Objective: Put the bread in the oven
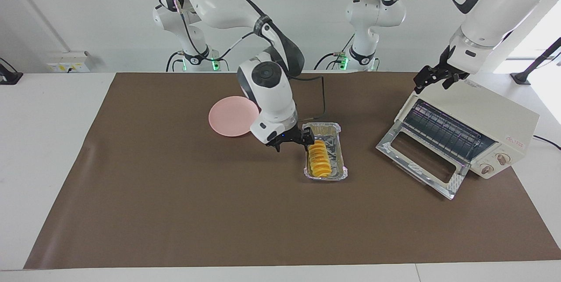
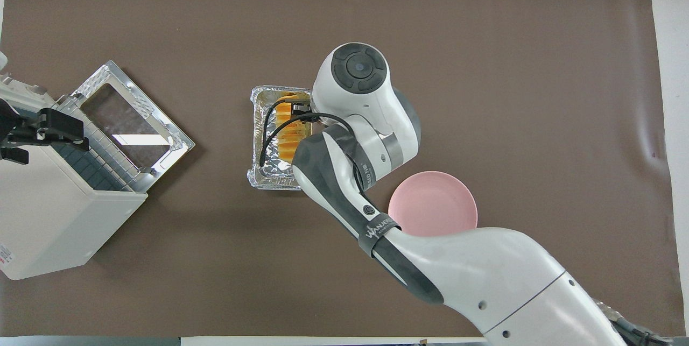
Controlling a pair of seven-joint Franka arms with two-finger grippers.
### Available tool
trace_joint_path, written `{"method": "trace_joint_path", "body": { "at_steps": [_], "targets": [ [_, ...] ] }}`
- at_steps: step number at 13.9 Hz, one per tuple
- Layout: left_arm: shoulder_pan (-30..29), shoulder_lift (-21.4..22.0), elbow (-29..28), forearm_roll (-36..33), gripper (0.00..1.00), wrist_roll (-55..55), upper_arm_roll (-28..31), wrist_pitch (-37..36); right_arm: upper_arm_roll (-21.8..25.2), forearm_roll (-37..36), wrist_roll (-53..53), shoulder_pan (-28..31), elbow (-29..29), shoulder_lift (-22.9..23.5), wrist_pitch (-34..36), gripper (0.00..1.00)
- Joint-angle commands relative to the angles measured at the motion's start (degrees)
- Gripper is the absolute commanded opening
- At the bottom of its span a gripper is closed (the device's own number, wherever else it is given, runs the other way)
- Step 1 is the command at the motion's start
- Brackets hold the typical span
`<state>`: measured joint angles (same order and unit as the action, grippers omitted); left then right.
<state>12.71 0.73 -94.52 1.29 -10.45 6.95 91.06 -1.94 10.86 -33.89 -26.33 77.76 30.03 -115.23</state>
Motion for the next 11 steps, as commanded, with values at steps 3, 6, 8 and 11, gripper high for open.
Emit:
{"method": "trace_joint_path", "body": {
  "at_steps": [3,6,8,11],
  "targets": [
    [10.6,-3.5,-0.2,2.9,1.00,-6.2,0.4,8.5,-0.2,1.3,5.6,9.8,2.0,-9.5,12.5,1.00],
    [20.8,-11.9,-0.4,2.6,1.00,-12.8,0.6,15.4,-0.1,0.0,16.8,16.9,2.1,-12.4,18.3,1.00],
    [23.1,-14.4,-2.6,2.6,1.00,-14.8,0.4,21.3,-0.1,-1.1,26.1,21.7,2.2,-13.2,20.9,1.00],
    [26.0,-16.1,-7.6,2.6,1.00,-14.9,0.4,27.9,-0.1,-5.7,36.4,26.8,2.3,-13.9,22.5,1.00]
  ]
}}
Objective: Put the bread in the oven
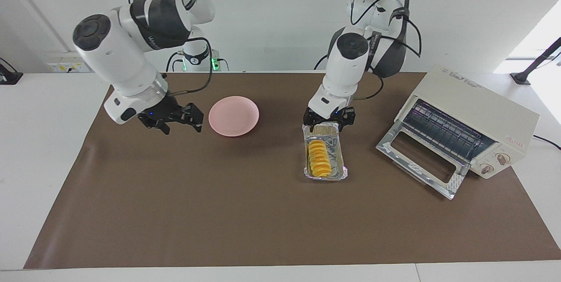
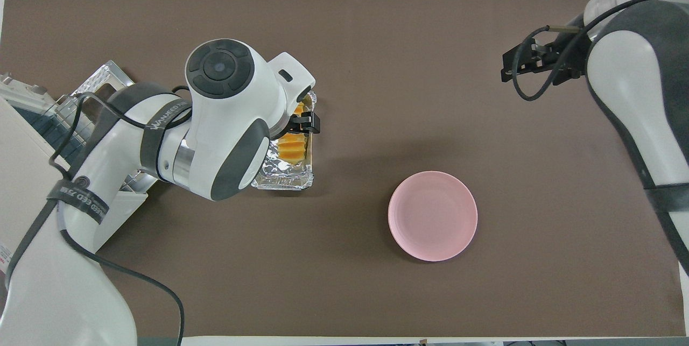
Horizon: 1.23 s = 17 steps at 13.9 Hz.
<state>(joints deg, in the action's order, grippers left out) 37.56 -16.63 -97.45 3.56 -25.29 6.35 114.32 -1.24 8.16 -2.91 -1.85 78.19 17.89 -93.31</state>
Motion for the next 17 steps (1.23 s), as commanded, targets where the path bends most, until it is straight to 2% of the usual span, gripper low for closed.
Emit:
{"method": "trace_joint_path", "body": {
  "at_steps": [1,3,5,6,8,10,12,15,17],
  "targets": [
    [1.2,1.0,-6.2,0.3,1.00,0.0,0.9,7.2,-0.8,-4.4,7.6,3.3,2.0,-2.1,1.5,1.00],
    [3.0,-1.7,-6.5,0.4,1.00,-1.0,1.0,8.3,-0.8,-7.6,10.7,4.4,2.6,-3.5,2.5,1.00],
    [5.8,-4.0,-6.5,0.4,1.00,-6.2,1.1,8.6,-0.7,-8.1,12.8,5.6,6.9,-7.8,2.9,1.00],
    [5.9,-4.1,-6.5,0.4,0.93,-6.7,1.0,8.6,-0.7,-8.1,12.8,5.8,10.1,-11.2,2.8,1.00],
    [6.4,-4.5,-6.8,0.4,0.88,-7.7,1.0,8.6,-0.7,-8.1,12.4,5.4,16.7,-17.9,2.8,1.00],
    [6.6,-5.0,-6.8,0.4,0.76,-8.8,1.0,9.9,-0.7,-8.1,12.3,5.2,20.7,-21.4,3.0,1.00],
    [6.3,-5.8,-6.8,0.4,0.67,-8.7,1.0,11.7,-0.8,-8.1,12.4,5.8,20.9,-21.5,2.8,1.00],
    [6.6,-6.4,-6.8,0.5,0.38,-9.4,1.0,12.0,-0.7,-7.9,12.6,6.0,19.9,-20.9,2.7,1.00],
    [6.0,-6.6,-6.7,0.5,0.37,-9.3,1.0,12.7,-0.8,-7.9,12.6,6.4,19.9,-20.9,2.8,1.00]
  ]
}}
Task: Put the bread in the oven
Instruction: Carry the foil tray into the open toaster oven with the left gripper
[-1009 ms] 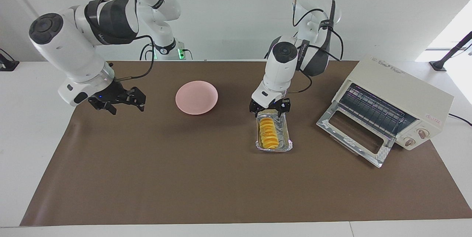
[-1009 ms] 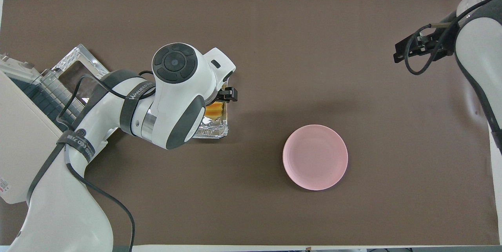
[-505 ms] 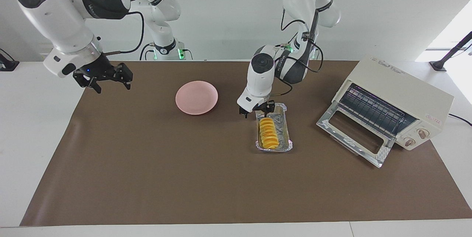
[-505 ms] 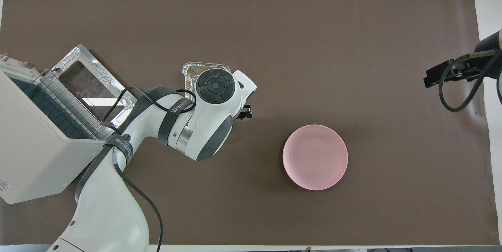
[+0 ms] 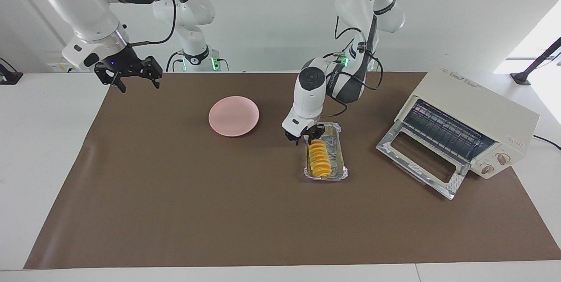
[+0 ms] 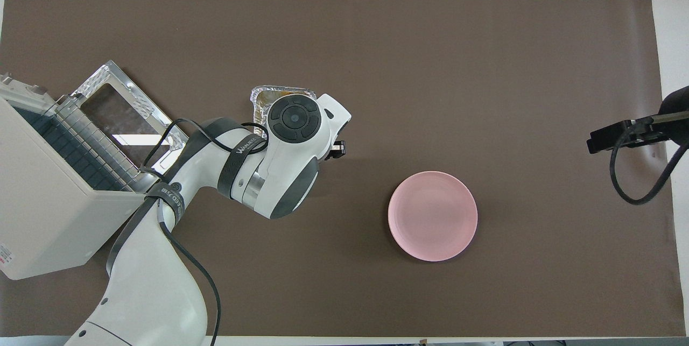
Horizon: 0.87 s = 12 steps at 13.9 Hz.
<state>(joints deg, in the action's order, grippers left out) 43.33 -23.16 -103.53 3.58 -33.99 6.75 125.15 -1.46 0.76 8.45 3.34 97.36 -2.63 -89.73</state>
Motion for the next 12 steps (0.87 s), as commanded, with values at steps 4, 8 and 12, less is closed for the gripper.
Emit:
{"method": "trace_joint_path", "body": {
  "at_steps": [4,8,12],
  "targets": [
    [-0.3,0.0,-0.7,0.6,0.00,-0.5,0.6,1.2,-0.5,-0.2,1.1,1.3,0.6,-0.4,-1.0,1.00],
    [-1.7,-0.3,3.4,1.6,0.00,-0.7,1.4,-3.9,-0.5,-0.2,1.0,1.3,-0.3,-0.5,-0.8,1.00],
    [-10.5,-6.8,21.6,1.6,0.00,-0.9,1.6,-18.1,-0.5,-0.4,1.0,1.3,0.1,-0.8,-0.9,1.00]
  ]
}}
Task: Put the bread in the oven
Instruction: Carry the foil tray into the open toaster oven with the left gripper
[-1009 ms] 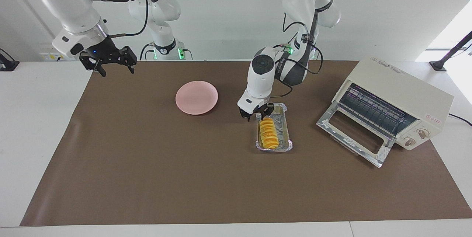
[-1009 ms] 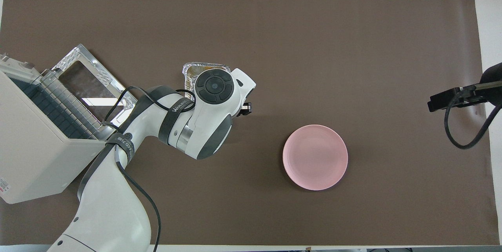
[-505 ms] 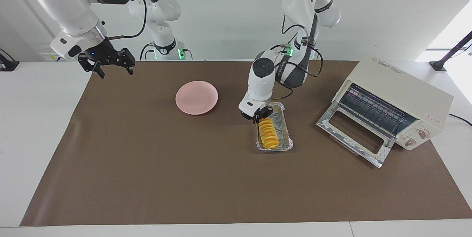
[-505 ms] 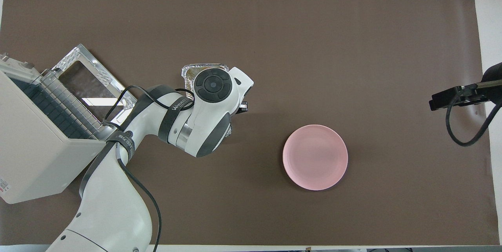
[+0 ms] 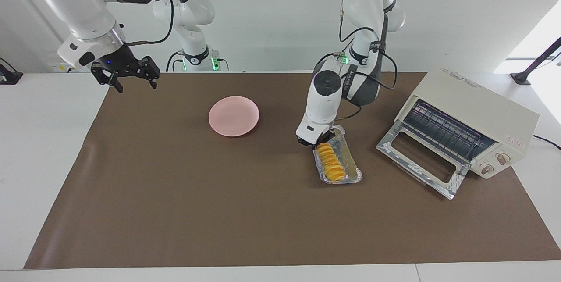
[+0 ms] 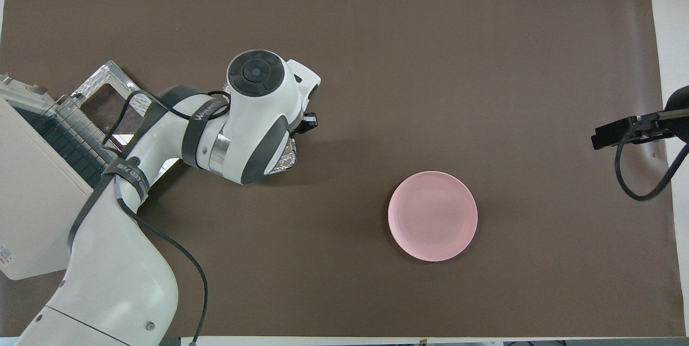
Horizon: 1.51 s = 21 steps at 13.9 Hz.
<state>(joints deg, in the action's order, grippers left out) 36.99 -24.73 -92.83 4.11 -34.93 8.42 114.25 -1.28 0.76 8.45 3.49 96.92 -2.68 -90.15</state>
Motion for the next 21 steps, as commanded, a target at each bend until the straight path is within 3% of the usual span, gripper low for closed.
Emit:
{"method": "trace_joint_path", "body": {
  "at_steps": [1,3,6,10,21],
  "targets": [
    [-6.7,-6.7,15.5,0.7,0.00,0.0,-0.1,-10.0,-0.7,-0.4,1.0,1.3,0.5,-0.8,-0.4,1.00],
    [-10.1,-6.8,18.6,-1.2,0.00,0.2,3.0,-14.4,-0.7,-0.5,1.1,1.2,0.5,-0.8,-0.3,1.00],
    [-10.4,-6.4,18.5,-4.3,0.00,0.3,8.1,-15.9,-0.7,-0.5,1.1,1.0,0.5,-0.8,-0.3,1.00],
    [-9.6,-6.2,17.9,-4.6,0.00,-0.7,14.8,-23.1,-0.8,-0.5,1.2,0.6,0.6,-0.8,-0.3,1.00],
    [-9.6,-3.6,8.6,-5.3,0.00,-6.1,22.0,-21.8,-1.0,-0.5,1.3,0.9,0.6,-0.8,1.3,1.00]
  ]
}}
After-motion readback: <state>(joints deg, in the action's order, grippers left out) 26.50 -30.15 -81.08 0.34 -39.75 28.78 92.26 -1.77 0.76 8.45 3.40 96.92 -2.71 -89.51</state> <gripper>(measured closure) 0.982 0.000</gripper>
